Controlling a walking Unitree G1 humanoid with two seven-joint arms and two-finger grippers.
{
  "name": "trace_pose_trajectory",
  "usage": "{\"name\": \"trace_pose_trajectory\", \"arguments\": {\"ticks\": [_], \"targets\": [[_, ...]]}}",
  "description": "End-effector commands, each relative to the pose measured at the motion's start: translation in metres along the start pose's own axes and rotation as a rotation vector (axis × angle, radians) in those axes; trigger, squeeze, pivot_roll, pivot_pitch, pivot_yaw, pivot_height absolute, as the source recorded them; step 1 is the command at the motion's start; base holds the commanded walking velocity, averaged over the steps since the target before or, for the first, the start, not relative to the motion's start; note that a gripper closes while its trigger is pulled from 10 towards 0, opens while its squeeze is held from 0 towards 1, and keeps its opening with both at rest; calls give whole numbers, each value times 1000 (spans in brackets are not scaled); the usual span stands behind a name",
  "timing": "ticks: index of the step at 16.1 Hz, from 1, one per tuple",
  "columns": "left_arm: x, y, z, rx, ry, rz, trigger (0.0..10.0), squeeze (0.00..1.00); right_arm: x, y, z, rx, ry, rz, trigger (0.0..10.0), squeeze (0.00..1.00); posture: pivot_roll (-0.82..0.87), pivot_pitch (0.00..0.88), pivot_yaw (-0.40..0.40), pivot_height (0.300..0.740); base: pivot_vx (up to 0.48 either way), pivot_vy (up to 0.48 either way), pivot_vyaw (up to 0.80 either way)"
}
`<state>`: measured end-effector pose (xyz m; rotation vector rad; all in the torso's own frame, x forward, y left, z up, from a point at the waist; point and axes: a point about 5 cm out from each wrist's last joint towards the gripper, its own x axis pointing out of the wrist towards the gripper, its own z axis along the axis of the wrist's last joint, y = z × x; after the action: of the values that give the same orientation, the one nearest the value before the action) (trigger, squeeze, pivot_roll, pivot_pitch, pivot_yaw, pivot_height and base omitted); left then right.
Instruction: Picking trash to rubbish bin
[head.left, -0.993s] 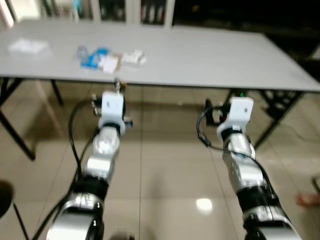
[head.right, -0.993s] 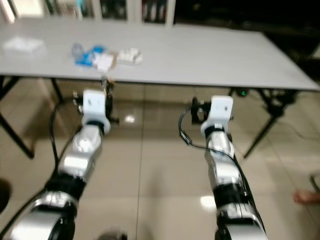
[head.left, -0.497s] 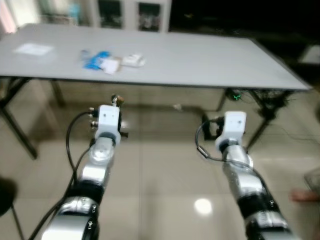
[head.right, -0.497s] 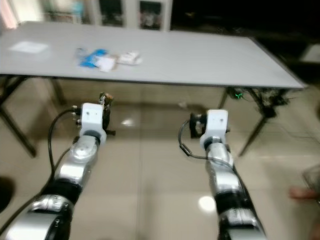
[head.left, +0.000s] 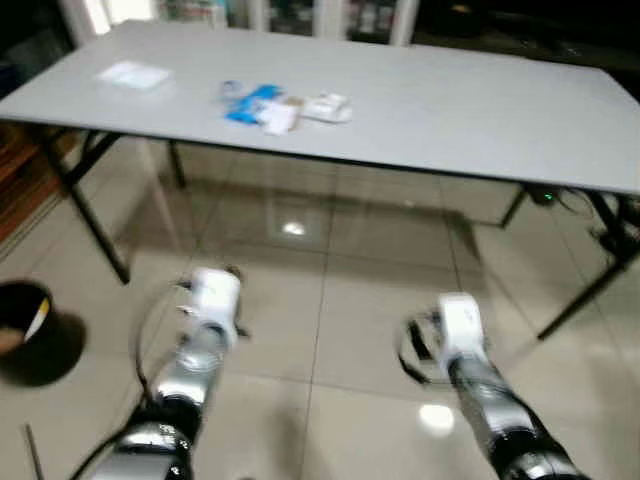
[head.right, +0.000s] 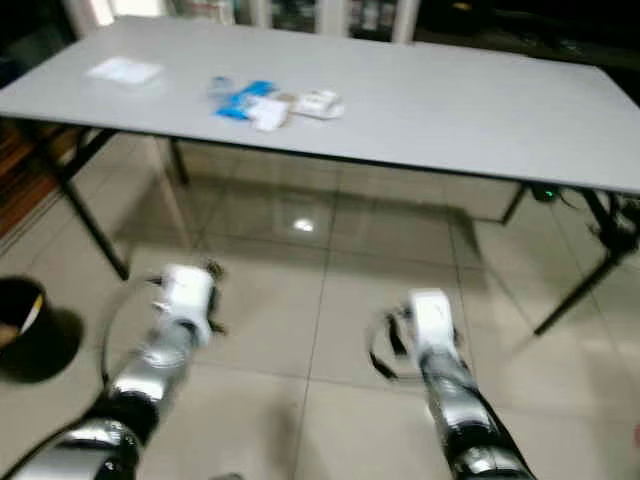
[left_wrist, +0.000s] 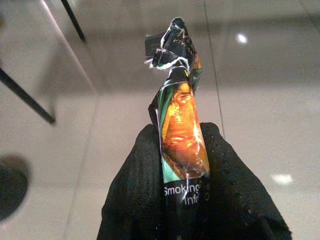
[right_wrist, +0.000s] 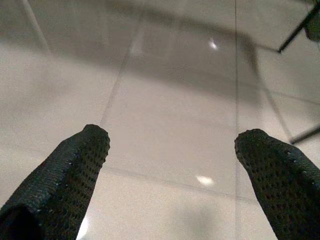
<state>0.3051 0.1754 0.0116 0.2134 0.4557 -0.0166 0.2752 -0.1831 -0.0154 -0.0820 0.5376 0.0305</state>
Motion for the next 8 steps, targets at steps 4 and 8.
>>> {"name": "trace_pose_trajectory", "arguments": {"ticks": [4, 8], "targets": [[-18, 9, -56, 13, 199, 21, 10000, 0, -8, 16, -34, -29, 145, 73, 10000, 0, 8, 7, -100, 740, 0, 0, 800], [-30, 7, -83, 8, 297, 15, 10000, 0, -21, 19, -66, -38, 274, 85, 10000, 0, 14, 0, -100, 740, 0, 0, 800]]}}
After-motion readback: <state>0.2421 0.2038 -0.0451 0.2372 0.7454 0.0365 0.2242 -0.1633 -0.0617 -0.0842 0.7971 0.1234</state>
